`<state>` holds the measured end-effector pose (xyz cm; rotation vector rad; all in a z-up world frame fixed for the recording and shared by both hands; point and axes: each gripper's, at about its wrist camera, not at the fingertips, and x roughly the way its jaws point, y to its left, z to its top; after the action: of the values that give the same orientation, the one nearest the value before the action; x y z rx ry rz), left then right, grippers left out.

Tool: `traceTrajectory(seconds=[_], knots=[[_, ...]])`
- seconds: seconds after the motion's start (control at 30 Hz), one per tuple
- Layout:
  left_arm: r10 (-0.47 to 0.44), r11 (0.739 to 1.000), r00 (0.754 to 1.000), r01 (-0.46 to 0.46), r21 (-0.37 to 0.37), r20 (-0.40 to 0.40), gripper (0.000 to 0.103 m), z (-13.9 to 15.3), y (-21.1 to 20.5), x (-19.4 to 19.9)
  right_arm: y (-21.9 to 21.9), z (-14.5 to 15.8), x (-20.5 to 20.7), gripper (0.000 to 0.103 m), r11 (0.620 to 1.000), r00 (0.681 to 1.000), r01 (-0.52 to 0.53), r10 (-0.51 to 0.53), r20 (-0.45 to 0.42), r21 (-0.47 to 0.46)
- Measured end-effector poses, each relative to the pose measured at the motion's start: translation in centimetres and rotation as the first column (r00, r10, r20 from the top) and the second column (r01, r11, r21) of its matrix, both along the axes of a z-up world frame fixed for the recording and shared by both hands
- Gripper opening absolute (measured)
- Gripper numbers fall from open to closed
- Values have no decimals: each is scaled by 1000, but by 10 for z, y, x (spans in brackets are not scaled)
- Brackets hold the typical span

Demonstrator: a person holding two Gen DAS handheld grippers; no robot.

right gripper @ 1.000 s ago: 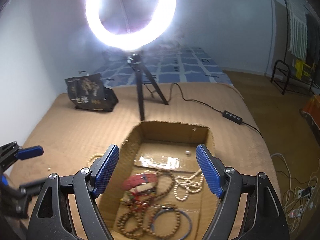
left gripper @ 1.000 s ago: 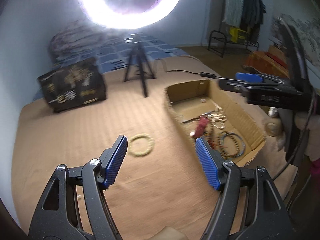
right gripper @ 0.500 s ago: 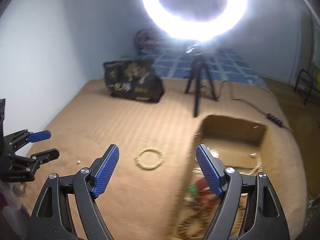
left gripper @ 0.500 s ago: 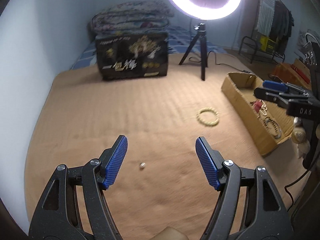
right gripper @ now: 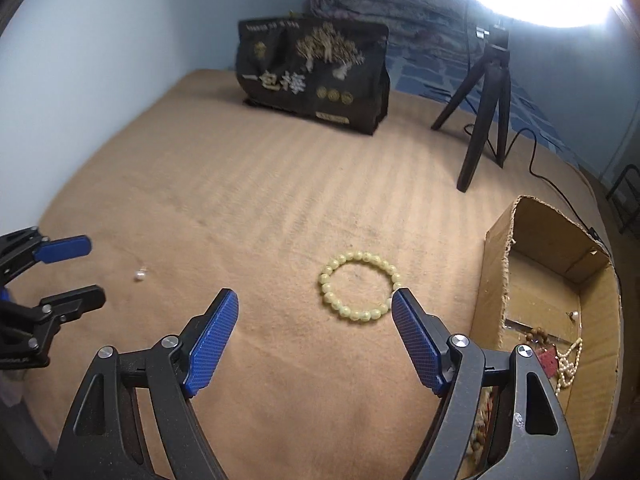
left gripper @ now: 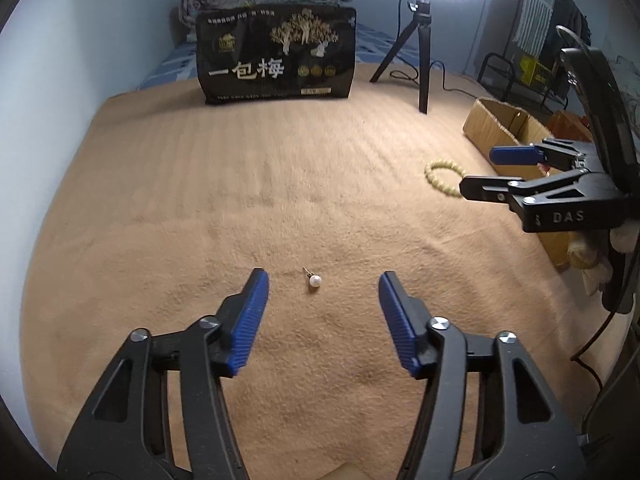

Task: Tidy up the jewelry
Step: 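Close the left gripper on the pearl while the right gripper grasps the yellow bead bracelet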

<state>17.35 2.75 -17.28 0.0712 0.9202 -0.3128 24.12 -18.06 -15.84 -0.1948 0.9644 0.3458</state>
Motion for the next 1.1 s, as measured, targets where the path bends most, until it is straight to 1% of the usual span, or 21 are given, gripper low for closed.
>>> traceTrajectory(seconds=[0.03, 0.07, 0.1, 0.13, 0.2, 0.23, 0.3, 0.33, 0.43, 0.57, 0.63, 0.73, 0.8, 0.87, 0.93, 1.03, 1.1], knots=[[-4, 1000, 1000, 4, 2, -6, 49, -3, 0, 2, 1, -4, 3, 79, 1000, 1000, 4, -4, -6, -9], [-5, 1000, 1000, 5, 3, -11, 47, -7, 0, 4, 2, -7, 6, 78, 1000, 1000, 6, -6, -13, -11], [-4, 1000, 1000, 4, 0, -20, 45, -11, 0, 6, 3, -11, 9, 73, 1000, 1000, 8, -8, -19, -14], [-2, 1000, 1000, 2, -6, -29, 40, -14, 1, 9, 3, -12, 10, 71, 1000, 1000, 9, -9, -25, -19], [1, 1000, 999, -2, -15, -48, 36, -21, 2, 13, 5, -19, 16, 68, 1000, 999, 15, -16, -41, -27], [2, 1000, 999, -3, -17, -52, 36, -24, 2, 14, 5, -22, 18, 67, 999, 999, 20, -22, -47, -30], [2, 1000, 998, -4, -22, -61, 36, -28, 1, 17, 4, -27, 24, 57, 998, 996, 52, -55, -66, -47], [1, 1000, 998, -3, -26, -65, 36, -31, 1, 17, 4, -28, 25, 56, 997, 995, 61, -64, -75, -45], [-3, 1000, 997, 1, -26, -72, 31, -35, 0, 19, 5, -31, 28, 55, 996, 993, 76, -80, -86, -55], [-5, 999, 997, 3, -32, -72, 30, -37, -1, 20, 10, -34, 28, 54, 994, 992, 79, -86, -95, -73], [-1, 999, 997, -1, -35, -74, 26, -37, 0, 21, 14, -36, 28, 54, 994, 992, 77, -84, -93, -83], [2, 999, 997, -5, -39, -78, 23, -39, 2, 23, 21, -40, 31, 53, 992, 992, 76, -86, -91, -103], [4, 999, 997, -7, -40, -79, 21, -40, 3, 23, 23, -43, 33, 50, 991, 991, 81, -92, -93, -110], [5, 999, 997, -8, -40, -78, 19, -40, 4, 23, 23, -45, 36, 49, 990, 991, 88, -99, -95, -110], [7, 999, 997, -9, -36, -76, 15, -41, 4, 23, 22, -46, 39, 49, 990, 990, 92, -103, -101, -107], [9, 999, 997, -12, -37, -73, 9, -42, 5, 23, 21, -49, 41, 43, 992, 988, 92, -102, -114, -87], [13, 999, 997, -16, -41, -73, 8, -42, 5, 23, 18, -49, 42, 33, 994, 987, 94, -99, -126, -49]])
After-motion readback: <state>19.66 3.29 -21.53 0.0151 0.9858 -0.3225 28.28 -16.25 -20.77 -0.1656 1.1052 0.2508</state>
